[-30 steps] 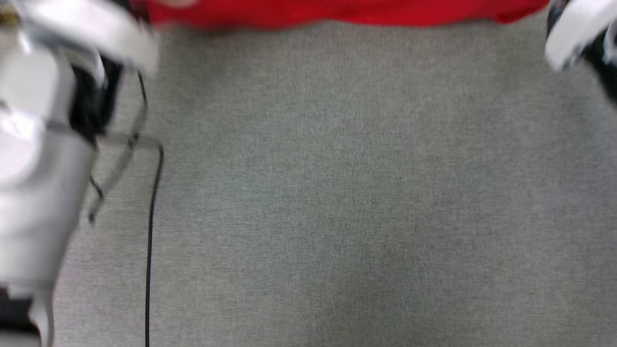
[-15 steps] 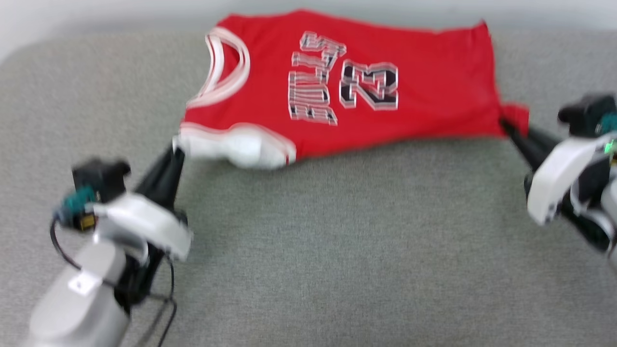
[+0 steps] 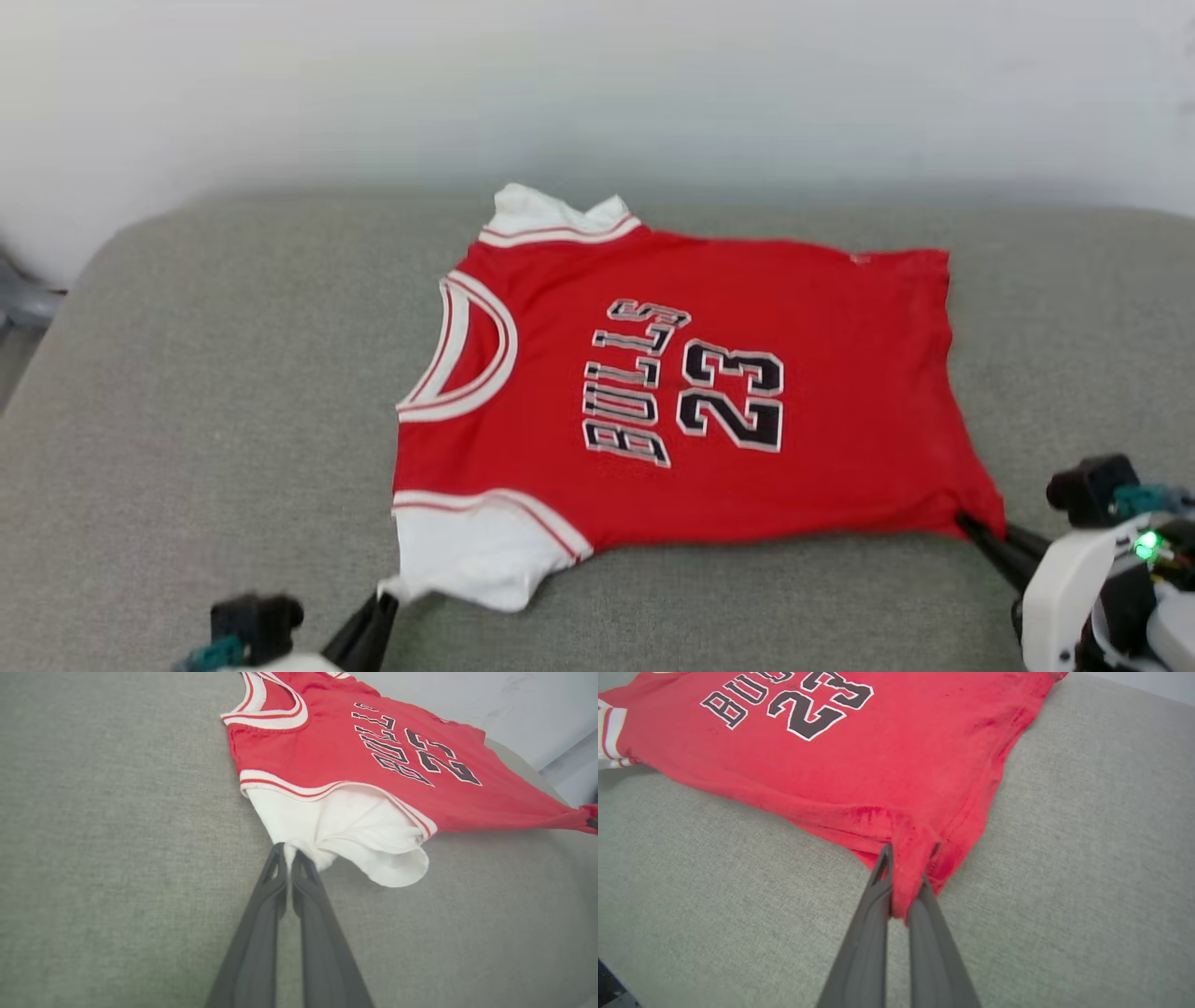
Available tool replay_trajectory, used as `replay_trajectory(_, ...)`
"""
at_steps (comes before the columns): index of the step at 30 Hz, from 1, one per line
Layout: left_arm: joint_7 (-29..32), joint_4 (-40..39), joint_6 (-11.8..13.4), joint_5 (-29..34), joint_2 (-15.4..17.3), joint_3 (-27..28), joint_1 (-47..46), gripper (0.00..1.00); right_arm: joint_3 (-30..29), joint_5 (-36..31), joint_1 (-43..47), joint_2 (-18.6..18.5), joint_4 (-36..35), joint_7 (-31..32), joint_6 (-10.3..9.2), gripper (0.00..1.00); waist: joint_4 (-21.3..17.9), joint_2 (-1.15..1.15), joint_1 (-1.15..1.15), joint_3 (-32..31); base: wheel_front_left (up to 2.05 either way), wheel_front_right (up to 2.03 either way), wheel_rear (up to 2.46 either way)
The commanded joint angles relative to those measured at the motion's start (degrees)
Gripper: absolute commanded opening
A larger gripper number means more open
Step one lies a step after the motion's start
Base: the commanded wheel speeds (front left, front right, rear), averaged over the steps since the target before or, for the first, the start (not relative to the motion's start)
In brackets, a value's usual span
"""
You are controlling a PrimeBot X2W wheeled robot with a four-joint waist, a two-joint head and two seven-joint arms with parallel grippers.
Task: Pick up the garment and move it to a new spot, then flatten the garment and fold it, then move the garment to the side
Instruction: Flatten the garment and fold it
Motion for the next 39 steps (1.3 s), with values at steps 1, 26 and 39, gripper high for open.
replay_trajectory(1, -0.01, -0.55, 0.72, -1.35, 0.14, 0.40, 3.17, 0.00, 0.21, 0.13, 2.53, -0.67, -0.92, 0.09, -0.09, 0.00, -0.09, -0.01, 0.02, -2.26, 0.00, 0.00, 0.00)
replay_trajectory(26, 2.49, -13.67, 5.14, -1.59, 5.08, 0.40, 11.23, 0.00, -6.63, 1.34, 16.77, -4.73, -11.92, 3.57, -0.09, 0.00, -0.32, -0.01, 0.02, -3.62, 0.00, 0.00, 0.00)
replay_trajectory(39, 6.47, -6.13, -0.05, 3.40, 4.78, 0.00, -10.73, 0.00, -12.08, 0.04, 10.89, -2.39, -14.91, 7.79, -0.08, 0.00, -3.79, -0.01, 0.02, 2.92, 0.00, 0.00, 0.00)
